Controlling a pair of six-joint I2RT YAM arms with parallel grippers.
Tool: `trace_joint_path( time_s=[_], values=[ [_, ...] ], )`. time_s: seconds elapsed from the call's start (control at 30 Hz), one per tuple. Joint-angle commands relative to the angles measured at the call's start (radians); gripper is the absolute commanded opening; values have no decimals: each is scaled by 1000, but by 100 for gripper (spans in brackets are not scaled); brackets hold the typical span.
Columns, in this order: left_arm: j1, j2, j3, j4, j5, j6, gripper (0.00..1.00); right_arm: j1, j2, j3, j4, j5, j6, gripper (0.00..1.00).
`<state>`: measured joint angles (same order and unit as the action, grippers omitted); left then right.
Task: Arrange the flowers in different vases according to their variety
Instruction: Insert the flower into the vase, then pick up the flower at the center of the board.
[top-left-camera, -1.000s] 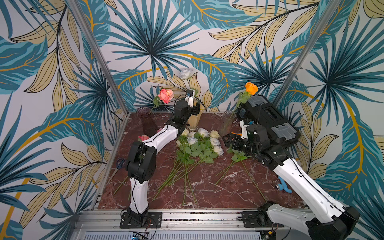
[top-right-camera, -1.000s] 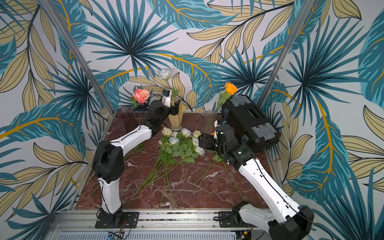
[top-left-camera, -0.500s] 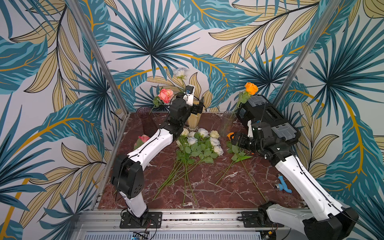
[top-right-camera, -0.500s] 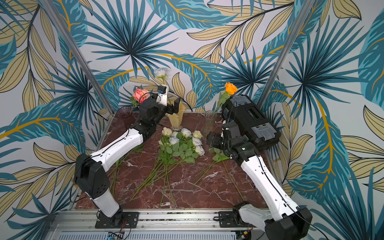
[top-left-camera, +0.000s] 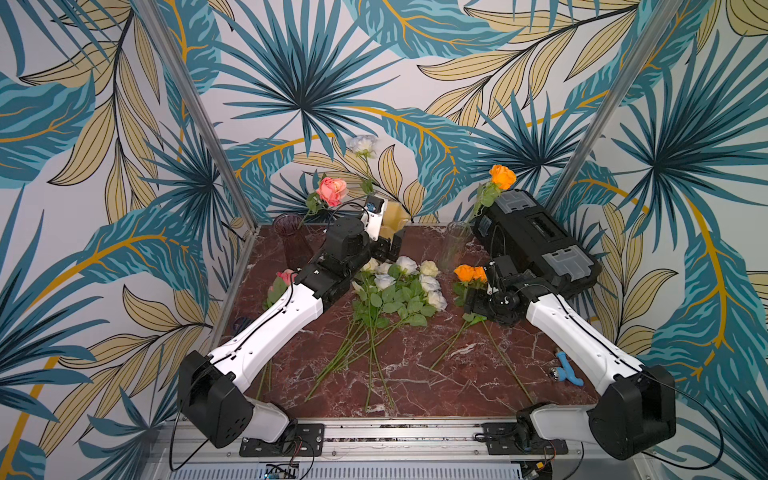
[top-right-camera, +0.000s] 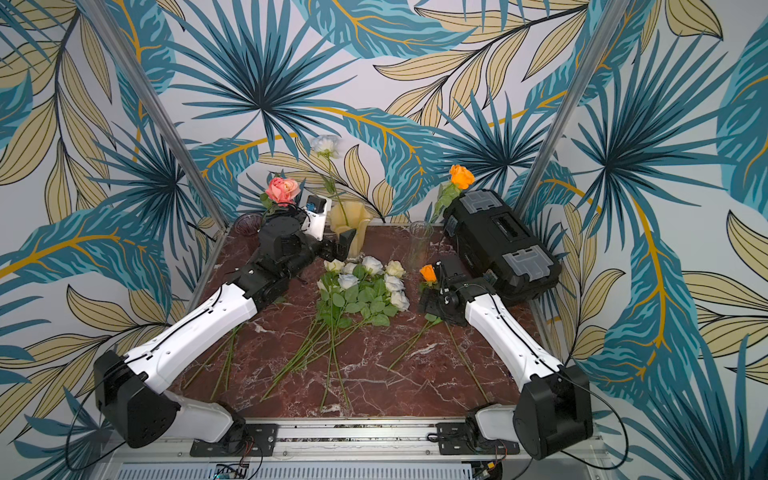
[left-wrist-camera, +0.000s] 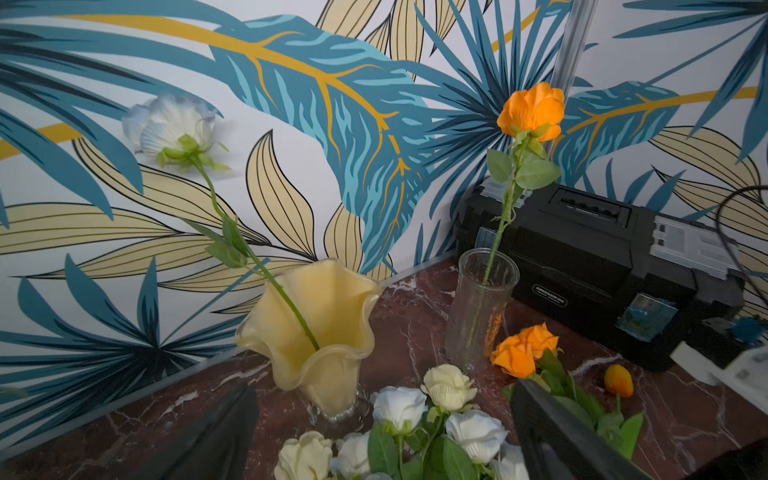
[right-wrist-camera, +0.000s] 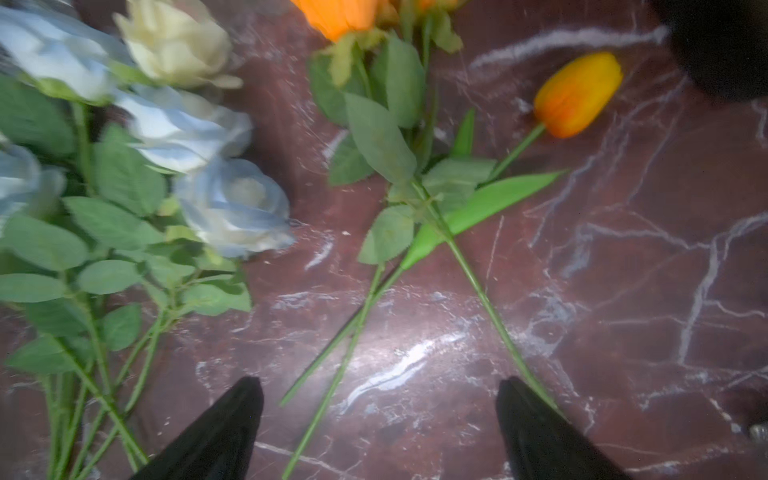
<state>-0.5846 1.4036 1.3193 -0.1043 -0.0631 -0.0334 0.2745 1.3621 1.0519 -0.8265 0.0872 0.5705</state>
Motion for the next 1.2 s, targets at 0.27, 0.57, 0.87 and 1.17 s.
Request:
trace_joint_path(
  time_s=[0.27, 0.57, 0.87, 1.17],
  values=[
    [-11, -118, -86, -131, 62, 7, 100, -18, 106, -128, -35, 106, 149, 92],
    [-11, -121, -107, -126, 78, -6, 100, -20, 101, -216, 9, 165, 194, 91],
    [-11, -120, -103, -130, 78, 9, 100, -20, 117, -278, 99, 138, 192, 88],
    [-11, -118, -100, -130, 78, 20, 100, -19, 118, -314, 179, 86, 166, 83]
  ],
)
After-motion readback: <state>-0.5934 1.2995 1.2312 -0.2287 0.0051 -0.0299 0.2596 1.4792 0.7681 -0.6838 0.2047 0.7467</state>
